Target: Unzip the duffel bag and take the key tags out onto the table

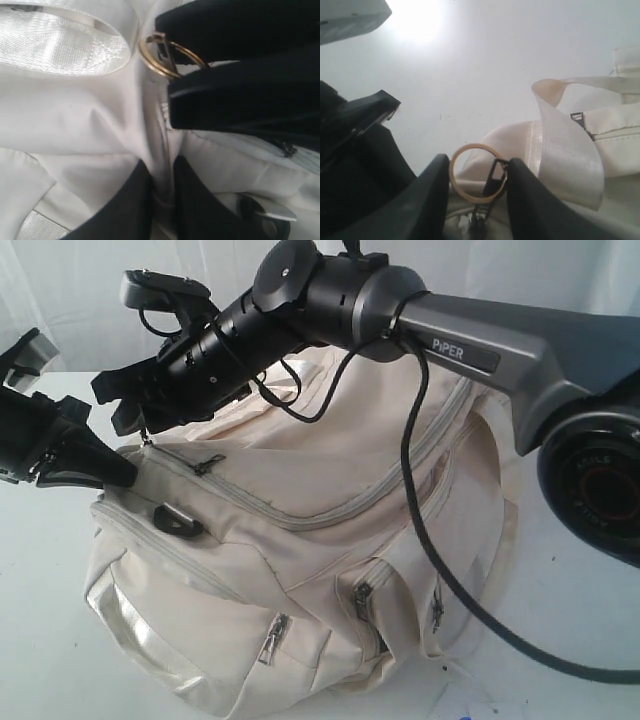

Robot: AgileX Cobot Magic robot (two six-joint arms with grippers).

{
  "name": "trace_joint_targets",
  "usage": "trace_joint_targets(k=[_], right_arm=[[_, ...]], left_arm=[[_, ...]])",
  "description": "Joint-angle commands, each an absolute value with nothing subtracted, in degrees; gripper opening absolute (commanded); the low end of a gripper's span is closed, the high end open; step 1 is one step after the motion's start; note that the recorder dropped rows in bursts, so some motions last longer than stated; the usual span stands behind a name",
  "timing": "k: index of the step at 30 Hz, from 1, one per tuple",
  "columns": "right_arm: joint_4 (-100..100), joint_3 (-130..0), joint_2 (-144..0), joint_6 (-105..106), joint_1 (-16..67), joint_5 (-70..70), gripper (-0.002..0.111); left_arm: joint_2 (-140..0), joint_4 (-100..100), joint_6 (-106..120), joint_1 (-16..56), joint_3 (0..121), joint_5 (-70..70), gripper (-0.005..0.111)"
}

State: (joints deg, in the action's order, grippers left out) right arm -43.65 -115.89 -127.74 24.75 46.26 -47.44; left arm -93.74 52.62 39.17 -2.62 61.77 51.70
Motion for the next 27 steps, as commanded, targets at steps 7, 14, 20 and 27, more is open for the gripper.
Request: trace_joint_targets(k=[7, 14, 20, 27], right_arm=[[-43.89, -118.73, -129.49, 23.78, 45.62, -45.78, 0.002], [-43.44, -118.73, -128.72, 23.78, 43.59, -46.85, 0.052], [-41.65, -118.8, -127.68, 23.78, 41.44, -49.59, 0.071], [-36.08, -118.8, -123.34, 23.78, 38.29, -62.96, 0.071]], left_arm=[[-93.58, 52.67, 39.5, -2.76, 61.82, 53.62, 0.0], [-93.58, 53.1, 40.11, -2.76, 61.82, 53.62, 0.0], [-93.58, 53.74, 40.57, -2.76, 61.82, 53.62, 0.0], [-93.58, 53.74, 40.68, -2.76, 61.82, 53.62, 0.0]])
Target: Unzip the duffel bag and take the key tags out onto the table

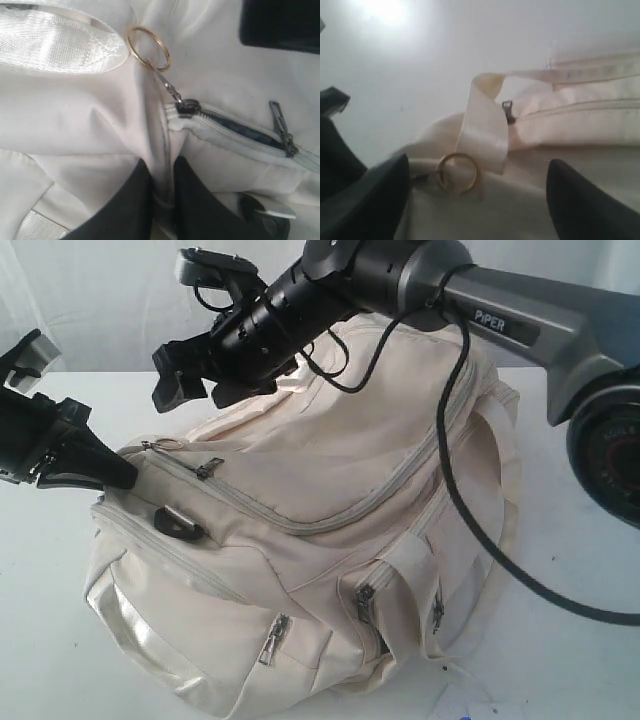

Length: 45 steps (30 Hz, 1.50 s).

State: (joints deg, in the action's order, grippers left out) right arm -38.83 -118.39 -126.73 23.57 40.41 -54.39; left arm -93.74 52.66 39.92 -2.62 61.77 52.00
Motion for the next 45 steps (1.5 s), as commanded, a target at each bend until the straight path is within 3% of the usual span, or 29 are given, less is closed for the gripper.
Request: trace_joint_targets(k=[1, 8, 26, 32, 41, 45], right_arm=[[-35.83, -118.8, -122.81, 23.78, 38.08, -66.4, 0.07], [-32.52, -118.48, -120.93, 20.61, 38.59, -69.96, 0.065], [-31.31, -112.36, -120.04, 17.86, 41.63, -69.96, 0.065], [-33.45, -111.83, -120.13, 18.76, 42.85, -69.96, 0.056], [-36.01, -111.83, -120.13, 19.52, 43.53, -69.96, 0.054], [-35.75, -111.83, -120.13, 19.52, 43.53, -69.96, 0.048]], left_arm=[[-93.58, 53.74, 40.68, -2.76, 61.82, 53.62, 0.0], [-93.58, 53.74, 40.68, -2.76, 61.82, 53.75, 0.0], [-93.58, 53.86, 40.79, -2.76, 61.82, 53.56, 0.0], [-93.58, 53.86, 40.79, -2.76, 61.82, 53.56, 0.0], [-93.58, 53.86, 40.79, -2.76, 61.82, 53.56, 0.0], [-93.58, 53.86, 40.79, -2.76, 61.82, 53.56, 0.0]])
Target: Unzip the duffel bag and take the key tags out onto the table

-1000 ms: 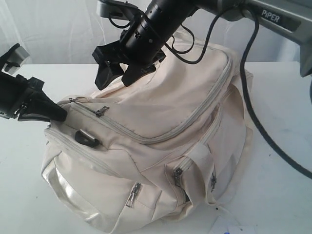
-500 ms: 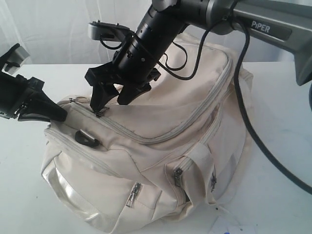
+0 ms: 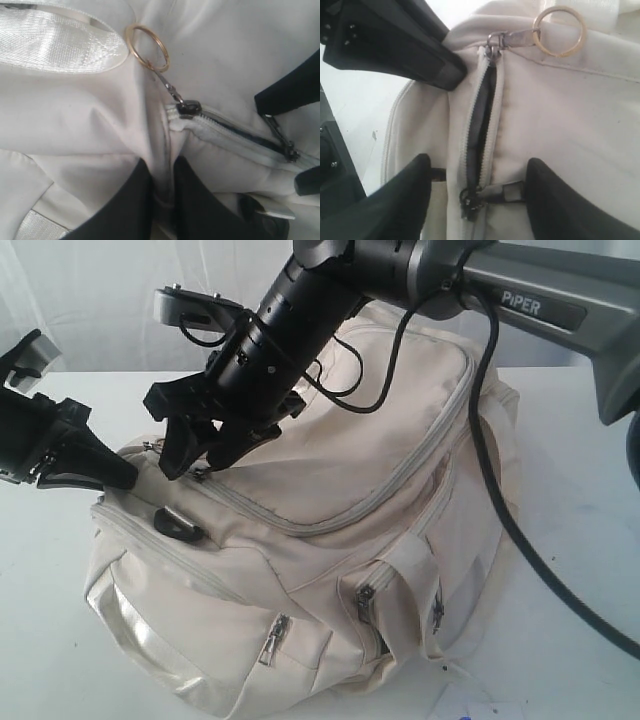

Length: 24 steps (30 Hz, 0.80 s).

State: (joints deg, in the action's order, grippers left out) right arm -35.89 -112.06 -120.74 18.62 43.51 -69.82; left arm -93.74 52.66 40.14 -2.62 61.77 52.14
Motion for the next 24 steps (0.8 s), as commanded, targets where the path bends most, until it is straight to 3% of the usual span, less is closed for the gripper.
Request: trace_joint_targets(k=[1, 5, 11, 21, 24], right_arm=[[-34.96, -111.83, -120.13, 19.52, 43.53, -69.96, 0.047], [-31.01, -111.83, -120.13, 19.2, 43.53, -69.96, 0.047], [-32.44, -111.83, -121.17, 19.2, 43.53, -69.96, 0.057], [-36.21, -111.83, -122.9, 19.2, 43.53, -69.96, 0.057], [-37.3, -111.95, -122.68, 19.2, 43.53, -69.96, 0.052]], left_arm=[[-93.58, 53.86, 40.79, -2.76, 61.82, 53.56, 0.0], [-93.58, 53.86, 40.79, -2.76, 61.82, 53.56, 0.0], [-93.58, 53.86, 40.79, -2.76, 61.82, 53.56, 0.0], [-93.58, 53.86, 40.79, -2.76, 61.82, 53.56, 0.0], [-93.58, 53.86, 40.79, -2.76, 61.82, 53.56, 0.0]])
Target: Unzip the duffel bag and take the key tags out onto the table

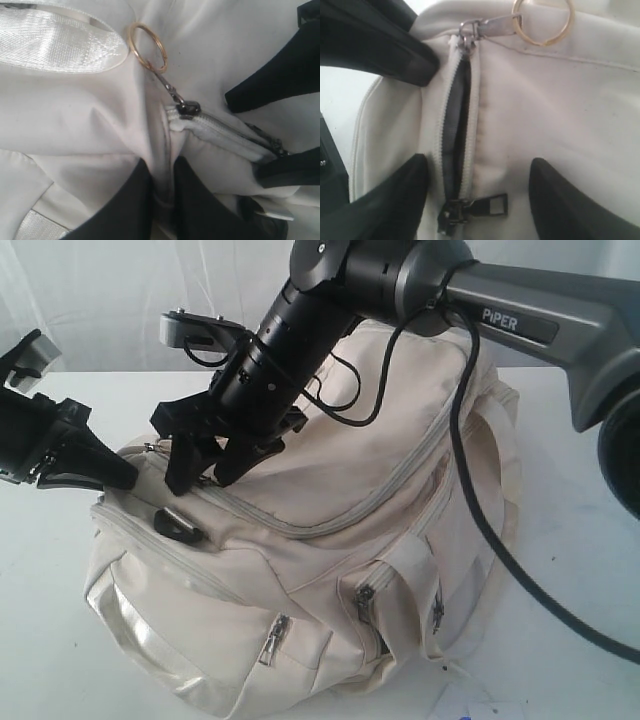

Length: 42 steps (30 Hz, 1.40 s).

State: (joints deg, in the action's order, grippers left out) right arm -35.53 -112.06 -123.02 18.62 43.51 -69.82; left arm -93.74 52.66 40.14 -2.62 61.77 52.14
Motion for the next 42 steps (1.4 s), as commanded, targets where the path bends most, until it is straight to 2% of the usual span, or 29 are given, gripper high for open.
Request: trace_joint_targets(k=[1, 13, 24, 39, 42], right_arm=[[-37.69, -111.95, -122.46, 19.2, 43.53, -69.96, 0.049], [-37.92, -111.95, -121.15, 19.32, 43.53, -69.96, 0.027], [-37.78, -112.63, -120.58, 19.83, 43.33, -69.96, 0.001], [-31.05, -113.91, -117.78, 19.22, 43.33, -69.96, 0.0], [-31.16, -113.91, -117.78, 19.22, 43.33, -69.96, 0.004]], left_arm=[[-93.58, 53.86, 40.91, -2.76, 61.82, 53.56, 0.0], [-93.58, 53.97, 40.91, -2.76, 61.82, 53.56, 0.0], [-93.58, 54.33, 40.91, -2.76, 61.82, 53.56, 0.0], [-93.58, 54.33, 40.91, -2.76, 61.82, 53.56, 0.0], [-93.58, 54.33, 40.91, -2.76, 61.82, 53.56, 0.0]])
